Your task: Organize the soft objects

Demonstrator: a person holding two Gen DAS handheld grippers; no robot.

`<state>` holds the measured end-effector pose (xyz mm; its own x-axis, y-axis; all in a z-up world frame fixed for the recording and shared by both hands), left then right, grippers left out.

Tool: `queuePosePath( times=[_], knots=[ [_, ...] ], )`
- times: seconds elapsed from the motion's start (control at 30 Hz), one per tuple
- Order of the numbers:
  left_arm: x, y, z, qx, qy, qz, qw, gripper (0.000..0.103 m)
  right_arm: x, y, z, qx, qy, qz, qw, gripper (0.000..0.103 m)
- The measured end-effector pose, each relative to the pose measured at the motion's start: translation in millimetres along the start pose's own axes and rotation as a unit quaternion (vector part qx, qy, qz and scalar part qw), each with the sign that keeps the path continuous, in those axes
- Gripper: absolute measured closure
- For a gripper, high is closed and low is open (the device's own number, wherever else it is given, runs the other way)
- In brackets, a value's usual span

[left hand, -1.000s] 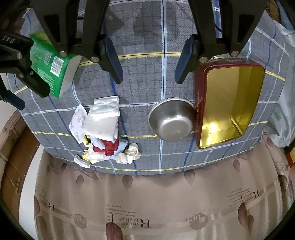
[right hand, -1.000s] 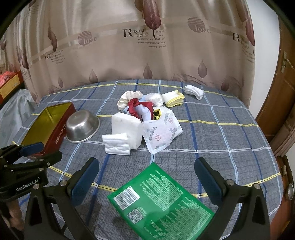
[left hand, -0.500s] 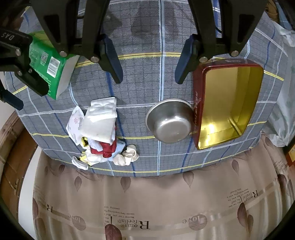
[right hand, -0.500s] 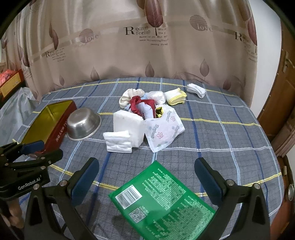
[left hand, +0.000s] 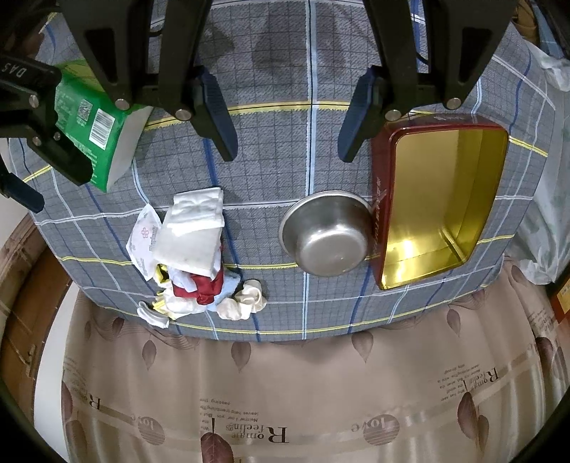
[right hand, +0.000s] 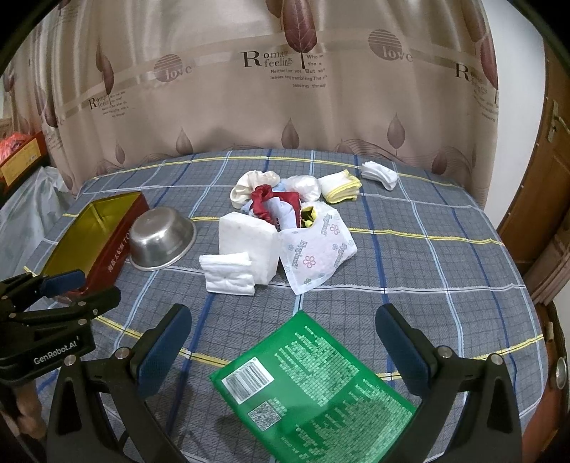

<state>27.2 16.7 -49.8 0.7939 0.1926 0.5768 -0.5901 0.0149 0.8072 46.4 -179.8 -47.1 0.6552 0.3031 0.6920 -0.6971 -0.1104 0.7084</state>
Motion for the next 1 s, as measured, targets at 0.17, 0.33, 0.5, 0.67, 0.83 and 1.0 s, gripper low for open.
queuePosePath(
  times=[0.17, 0.33, 0.5, 0.67, 0.83, 1.0],
  knots=[
    [1, -1, -1, 0.001, 0.001, -0.003, 1.0, 0.043, 0, 0, 1, -0.001, 0.001, -0.001, 1.0, 0.001],
    [1, -3, -1, 0.0, -0.001, -0.004, 1.0, 0.043, 1, -3, 6, -0.005, 0.006, -0.002, 1.0, 0.001],
    [0, -9, -3, 0.007, -0.003, -0.008, 0.9999, 0.043, 5, -8, 14, -0.009, 0.026, -0.008, 1.0, 0.001],
    [2, -19, -5, 0.012, -0.006, -0.014, 0.9998, 0.043, 11, -25, 28, 0.019, 0.062, -0.027, 0.998, 0.001],
    [1, -30, -1, 0.011, -0.019, -0.023, 0.9995, 0.043, 17, -53, 44, 0.035, 0.091, -0.062, 0.993, 0.001],
    [2, -42, 11, -0.003, -0.04, -0.035, 0.9986, 0.043, 20, -80, 50, 0.053, 0.12, -0.088, 0.988, 0.001]
  ],
)
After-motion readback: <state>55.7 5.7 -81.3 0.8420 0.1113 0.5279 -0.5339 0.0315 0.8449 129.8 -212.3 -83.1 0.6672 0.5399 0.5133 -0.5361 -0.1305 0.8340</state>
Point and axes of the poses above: each gripper's, at about its wrist camera, not at the fingertips, and y roughly against the way its jaws point, z to its right, x to its top, the point moved 4 cm from there along -y, roughly the way its jaws point, and after that the axes turned 14 degrees about y, right-handed, at the moved point
